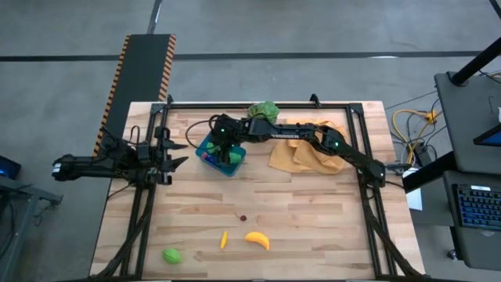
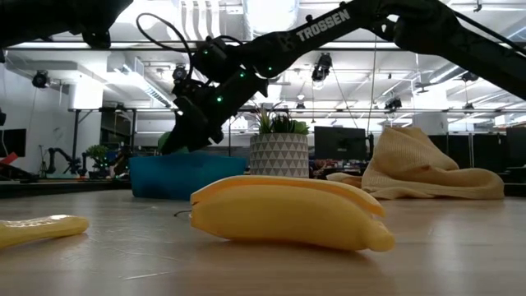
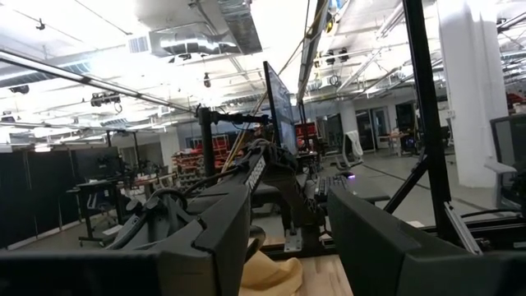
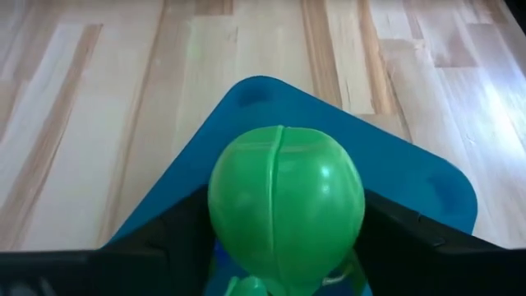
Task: Pick and placing Produce into tupperware
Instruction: Put the green pear into the blue bin, then put the red cherry into the blue bin
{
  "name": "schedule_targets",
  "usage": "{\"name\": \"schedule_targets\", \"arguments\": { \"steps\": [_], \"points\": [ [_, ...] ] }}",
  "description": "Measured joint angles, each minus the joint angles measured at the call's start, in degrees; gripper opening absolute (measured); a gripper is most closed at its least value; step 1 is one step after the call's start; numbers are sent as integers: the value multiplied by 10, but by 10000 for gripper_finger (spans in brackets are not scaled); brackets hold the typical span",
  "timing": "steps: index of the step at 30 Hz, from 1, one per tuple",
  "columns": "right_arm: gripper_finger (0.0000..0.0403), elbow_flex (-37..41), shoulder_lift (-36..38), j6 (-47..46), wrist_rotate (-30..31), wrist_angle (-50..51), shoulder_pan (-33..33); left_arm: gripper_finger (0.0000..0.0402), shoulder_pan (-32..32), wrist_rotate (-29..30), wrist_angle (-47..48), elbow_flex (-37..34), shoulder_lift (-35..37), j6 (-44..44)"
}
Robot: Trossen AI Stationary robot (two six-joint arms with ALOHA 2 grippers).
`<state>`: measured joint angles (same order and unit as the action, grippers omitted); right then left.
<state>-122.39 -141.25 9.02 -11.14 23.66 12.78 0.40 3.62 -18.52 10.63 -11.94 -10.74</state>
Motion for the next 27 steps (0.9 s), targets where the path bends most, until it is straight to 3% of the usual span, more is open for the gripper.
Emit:
{"name": "schedule_targets", "arguments": {
  "steps": [7, 16, 27],
  "points": [
    [268, 0, 1, 0, 0, -1, 0, 151, 0, 0, 0, 0, 0, 0],
    [262, 0, 9, 0, -15, -24, -1, 151, 0, 0, 0, 0, 0, 0],
    [256, 7, 100, 26, -65, 20, -16, 151, 0, 0, -1, 0, -2, 0]
  ]
}}
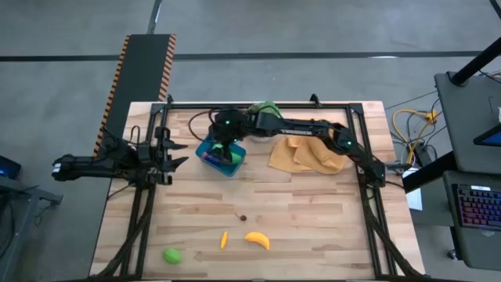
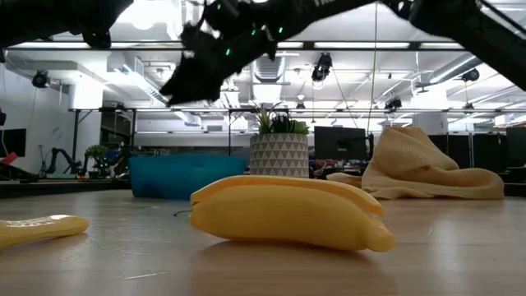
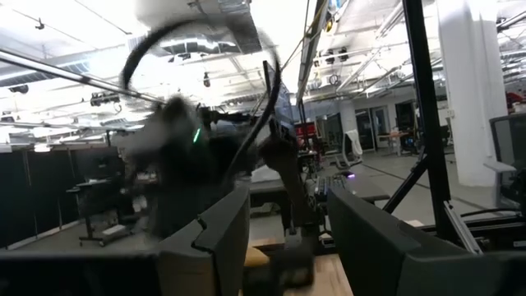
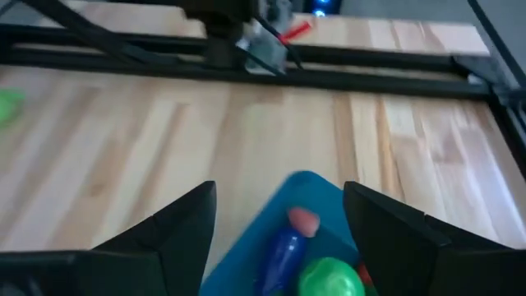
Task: Pick and placing Produce into tupperware
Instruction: Put the red cherry into the blue bin
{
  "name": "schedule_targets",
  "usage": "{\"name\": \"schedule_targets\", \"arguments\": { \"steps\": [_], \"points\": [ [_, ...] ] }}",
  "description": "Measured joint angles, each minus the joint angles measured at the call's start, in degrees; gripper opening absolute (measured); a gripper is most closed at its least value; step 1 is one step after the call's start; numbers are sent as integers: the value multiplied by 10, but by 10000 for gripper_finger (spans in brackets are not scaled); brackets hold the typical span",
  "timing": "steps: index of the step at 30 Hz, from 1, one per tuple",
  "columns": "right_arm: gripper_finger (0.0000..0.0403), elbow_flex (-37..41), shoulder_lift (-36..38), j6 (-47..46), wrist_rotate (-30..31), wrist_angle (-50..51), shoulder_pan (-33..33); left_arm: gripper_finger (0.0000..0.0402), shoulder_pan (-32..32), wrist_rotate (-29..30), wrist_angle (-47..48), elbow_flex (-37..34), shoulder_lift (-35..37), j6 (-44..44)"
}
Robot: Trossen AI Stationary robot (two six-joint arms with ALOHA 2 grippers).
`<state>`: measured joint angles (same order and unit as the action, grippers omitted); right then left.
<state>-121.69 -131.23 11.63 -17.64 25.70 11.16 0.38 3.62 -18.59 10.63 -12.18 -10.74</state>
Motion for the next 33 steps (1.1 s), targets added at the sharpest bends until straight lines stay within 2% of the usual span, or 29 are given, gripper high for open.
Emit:
{"name": "schedule_targets", "arguments": {
  "steps": [5, 10, 17, 23, 27, 33],
  "points": [
    [256, 45, 78, 36, -4, 14, -29, 151, 0, 0, 1, 0, 0, 0],
    [256, 143, 189, 41, -1, 1, -65, 151, 0, 0, 2, 0, -1, 0],
    [256, 364, 371, 20, 102, -106, -122, 151, 0, 0, 2, 0, -2, 0],
    [256, 553, 512, -55, 119, -213, -157, 151, 0, 0, 2, 0, -2, 0],
    [256, 668, 583, -88, 126, -271, -190, 151, 0, 0, 2, 0, -2, 0],
    [256, 822, 644, -98, 190, -413, -251, 151, 0, 0, 2, 0, -2, 0]
  ]
}}
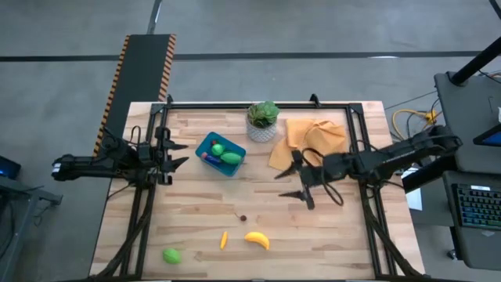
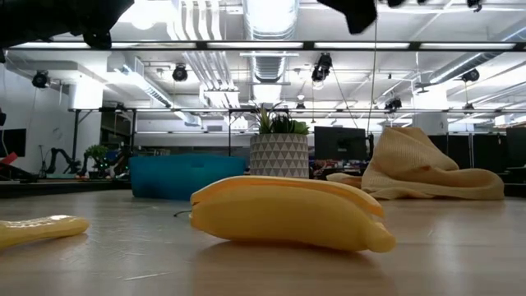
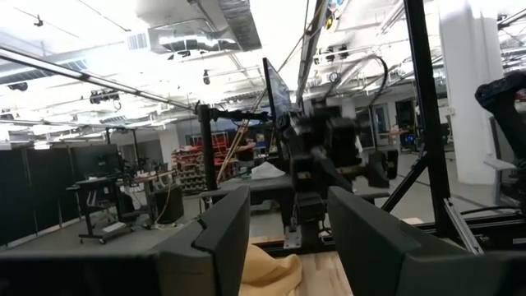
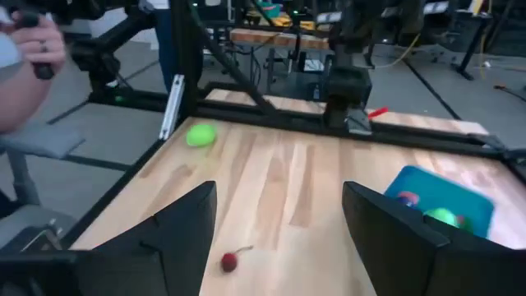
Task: Pick and placing Produce into tupperware
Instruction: Put the red cherry into the blue bin
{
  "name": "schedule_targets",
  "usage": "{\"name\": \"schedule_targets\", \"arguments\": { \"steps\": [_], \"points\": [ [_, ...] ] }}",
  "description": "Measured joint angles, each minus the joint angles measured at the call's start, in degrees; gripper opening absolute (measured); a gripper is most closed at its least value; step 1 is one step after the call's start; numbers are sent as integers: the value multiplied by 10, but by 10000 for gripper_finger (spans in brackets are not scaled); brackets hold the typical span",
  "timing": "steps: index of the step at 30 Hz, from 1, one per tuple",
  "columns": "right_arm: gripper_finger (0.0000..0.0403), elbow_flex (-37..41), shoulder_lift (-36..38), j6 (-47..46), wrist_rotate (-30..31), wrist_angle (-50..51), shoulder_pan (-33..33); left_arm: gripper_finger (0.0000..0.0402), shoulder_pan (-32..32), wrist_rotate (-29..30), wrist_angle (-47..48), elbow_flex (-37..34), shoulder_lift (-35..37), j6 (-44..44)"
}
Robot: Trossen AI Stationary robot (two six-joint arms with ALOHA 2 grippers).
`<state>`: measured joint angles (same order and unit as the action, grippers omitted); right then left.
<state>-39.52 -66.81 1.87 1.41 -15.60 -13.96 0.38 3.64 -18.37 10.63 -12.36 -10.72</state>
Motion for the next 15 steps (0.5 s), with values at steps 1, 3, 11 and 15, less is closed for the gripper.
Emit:
{"name": "schedule_targets", "arguments": {
  "steps": [1, 3, 11, 15],
  "points": [
    [256, 19, 3, -4, 0, -23, -6, 151, 0, 0, 0, 0, 0, 0],
    [256, 50, 7, -19, 0, -67, -14, 151, 0, 0, 0, 0, 0, 0],
    [256, 80, -32, -91, -3, -91, -17, 151, 0, 0, -2, 0, -2, 0],
    [256, 64, -76, -100, -12, -93, -18, 151, 0, 0, -3, 0, -2, 0]
  ]
}}
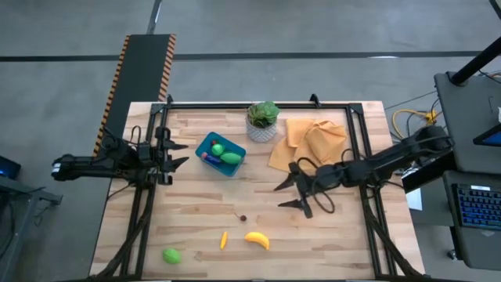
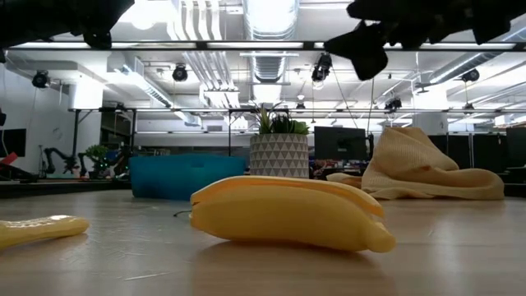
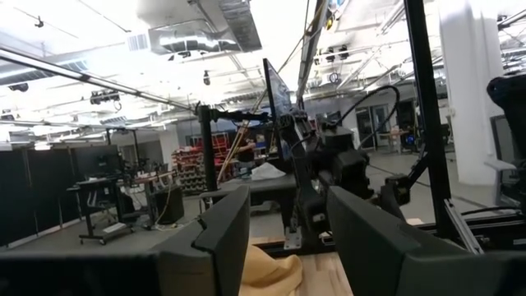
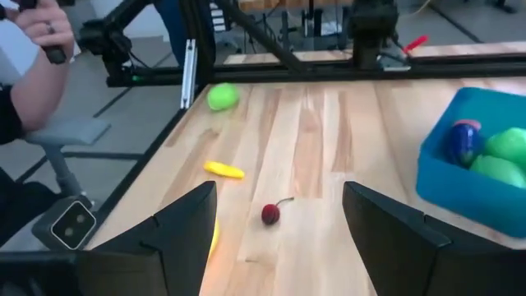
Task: Pick and placing Produce into tupperware
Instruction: Put the red cherry into the blue bin
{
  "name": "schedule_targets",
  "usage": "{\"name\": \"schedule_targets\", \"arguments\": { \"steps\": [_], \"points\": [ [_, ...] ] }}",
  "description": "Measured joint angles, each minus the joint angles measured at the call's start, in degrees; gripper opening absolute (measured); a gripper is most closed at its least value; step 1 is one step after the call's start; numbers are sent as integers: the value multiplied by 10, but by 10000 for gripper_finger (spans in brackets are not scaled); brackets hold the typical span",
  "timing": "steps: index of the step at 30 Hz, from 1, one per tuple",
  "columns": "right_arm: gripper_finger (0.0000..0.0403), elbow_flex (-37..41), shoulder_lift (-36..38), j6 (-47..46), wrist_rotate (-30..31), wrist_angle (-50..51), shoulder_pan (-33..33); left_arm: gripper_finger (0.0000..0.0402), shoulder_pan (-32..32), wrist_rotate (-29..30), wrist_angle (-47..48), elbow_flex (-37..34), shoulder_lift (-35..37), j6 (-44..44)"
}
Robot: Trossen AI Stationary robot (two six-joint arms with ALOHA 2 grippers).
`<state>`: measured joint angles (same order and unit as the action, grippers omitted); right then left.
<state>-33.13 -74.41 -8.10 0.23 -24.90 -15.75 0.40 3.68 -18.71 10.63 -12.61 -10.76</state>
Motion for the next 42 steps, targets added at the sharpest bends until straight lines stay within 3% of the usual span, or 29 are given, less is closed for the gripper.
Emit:
{"name": "schedule_targets", "arguments": {
  "steps": [26, 35, 42],
  "points": [
    [242, -267, -375, 50, -7, 72, -2, 151, 0, 0, 0, 0, -1, 0],
    [238, -363, -453, 50, -37, 173, -1, 151, 0, 0, 1, 0, 0, 0],
    [238, -385, -466, 51, -37, 200, -1, 151, 0, 0, 0, 0, 0, 0]
  ]
}}
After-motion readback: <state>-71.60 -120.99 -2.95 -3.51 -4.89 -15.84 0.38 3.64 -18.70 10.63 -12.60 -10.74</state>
